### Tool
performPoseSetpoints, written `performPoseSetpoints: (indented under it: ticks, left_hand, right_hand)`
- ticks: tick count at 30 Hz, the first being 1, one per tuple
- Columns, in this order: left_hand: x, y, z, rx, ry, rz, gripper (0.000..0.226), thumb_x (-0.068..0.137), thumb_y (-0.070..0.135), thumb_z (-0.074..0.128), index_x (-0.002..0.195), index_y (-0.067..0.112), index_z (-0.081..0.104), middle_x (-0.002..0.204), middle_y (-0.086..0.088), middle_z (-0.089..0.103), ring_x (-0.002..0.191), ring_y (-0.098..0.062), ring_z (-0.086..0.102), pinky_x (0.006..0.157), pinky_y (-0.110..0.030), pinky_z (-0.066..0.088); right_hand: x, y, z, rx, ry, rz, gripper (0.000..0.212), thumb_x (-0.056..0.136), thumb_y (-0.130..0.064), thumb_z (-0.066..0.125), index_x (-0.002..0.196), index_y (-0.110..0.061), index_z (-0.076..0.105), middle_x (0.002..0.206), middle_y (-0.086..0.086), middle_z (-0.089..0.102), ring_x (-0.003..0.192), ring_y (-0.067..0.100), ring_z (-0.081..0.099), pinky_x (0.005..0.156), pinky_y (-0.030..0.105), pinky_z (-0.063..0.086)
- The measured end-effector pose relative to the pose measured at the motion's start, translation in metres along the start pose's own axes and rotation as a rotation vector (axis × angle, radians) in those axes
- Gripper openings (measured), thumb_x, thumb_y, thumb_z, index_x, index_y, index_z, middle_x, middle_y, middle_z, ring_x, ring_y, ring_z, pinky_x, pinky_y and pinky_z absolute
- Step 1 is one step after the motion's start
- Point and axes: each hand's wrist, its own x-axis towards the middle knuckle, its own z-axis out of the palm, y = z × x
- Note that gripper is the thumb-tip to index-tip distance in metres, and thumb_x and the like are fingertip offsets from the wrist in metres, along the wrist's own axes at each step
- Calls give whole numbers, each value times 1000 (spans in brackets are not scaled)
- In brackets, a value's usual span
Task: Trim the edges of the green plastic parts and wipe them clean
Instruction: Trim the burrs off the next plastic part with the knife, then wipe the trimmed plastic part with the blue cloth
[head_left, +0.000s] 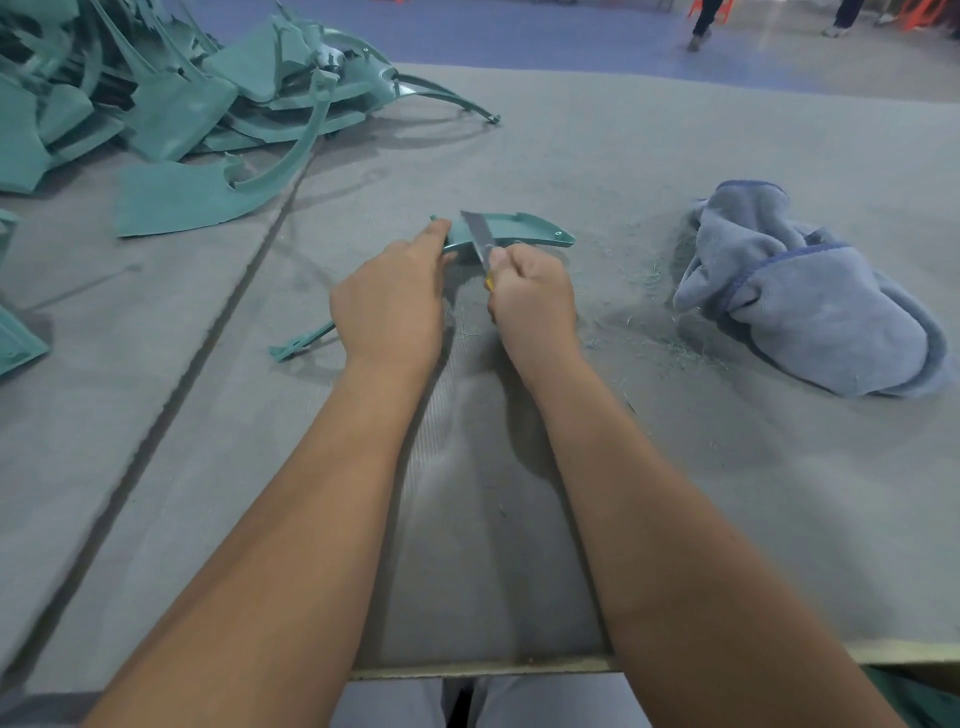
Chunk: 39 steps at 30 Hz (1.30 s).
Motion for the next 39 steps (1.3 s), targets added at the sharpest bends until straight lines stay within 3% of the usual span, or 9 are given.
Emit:
performPoseSetpoints:
  ticks: [3, 6, 10, 14, 18, 22, 28, 34, 39]
  left_hand:
    - [0, -1, 0, 0, 12, -1, 37, 102, 36, 37, 138, 35, 46, 99, -10, 65, 86, -35, 62, 58, -34, 28]
    - [-1, -2, -2, -18, 26, 2, 37, 103, 37, 36, 139, 36, 47, 97, -9, 63, 83, -34, 60, 57, -34, 27]
    - [0, -2, -6, -18, 52, 16, 40, 102, 39, 38, 140, 28, 48, 94, -10, 61, 81, -33, 57, 57, -35, 25]
    - [2, -4, -9, -14, 117, 17, 44, 101, 35, 44, 139, 14, 49, 97, -13, 62, 86, -34, 55, 66, -35, 26]
    - [2, -4, -15, -23, 187, -10, 45, 101, 33, 42, 141, 13, 47, 104, -13, 63, 96, -34, 53, 75, -37, 29]
    - [0, -4, -23, -107, 240, -22, 39, 101, 30, 44, 134, 13, 54, 107, -12, 64, 98, -34, 54, 81, -41, 35]
    - [-1, 1, -30, -336, 292, 27, 30, 101, 22, 41, 123, 13, 60, 104, -8, 66, 94, -31, 57, 78, -40, 40]
    - [-2, 8, -41, -619, 321, -58, 28, 99, 27, 41, 117, 23, 63, 81, 11, 65, 74, -18, 64, 70, -37, 50]
    - [5, 6, -50, -974, 258, -195, 20, 96, 24, 48, 101, 33, 64, 75, 11, 66, 61, -9, 64, 64, -32, 51]
  right_hand:
    - [-2, -4, 0, 154, 0, 28, 41, 94, -18, 46, 55, -21, 34, 54, -3, 38, 59, 23, 37, 57, 41, 33]
    - [-3, -7, -9, 340, 213, 137, 36, 95, -22, 43, 59, -23, 39, 59, -1, 41, 60, 22, 38, 57, 40, 32]
    - [5, -4, -23, 222, 426, 235, 17, 95, -24, 39, 79, -24, 46, 76, 10, 63, 69, 27, 58, 65, 42, 47]
    - [8, -3, -27, 134, 397, 299, 9, 92, -14, 37, 98, -19, 42, 92, 12, 67, 82, 31, 62, 70, 41, 50]
    - [4, -6, -29, -34, 301, 263, 16, 86, -11, 42, 97, -18, 50, 79, -5, 56, 78, 25, 52, 57, 30, 34]
    - [-1, -8, -28, -351, 290, 85, 27, 89, -17, 52, 114, -23, 62, 118, 0, 53, 111, 20, 47, 91, 30, 29]
    - [1, -21, -35, -375, 326, -102, 26, 97, -26, 40, 100, -29, 66, 72, -8, 60, 80, 15, 56, 80, 31, 17]
    - [11, -14, -71, -749, 554, -139, 40, 85, -22, 48, 122, -34, 59, 137, -6, 46, 127, 17, 38, 97, 35, 15]
    - [11, -7, -93, -832, 682, 84, 68, 75, -16, 43, 142, -31, 38, 154, 8, 23, 141, 26, 20, 104, 42, 13]
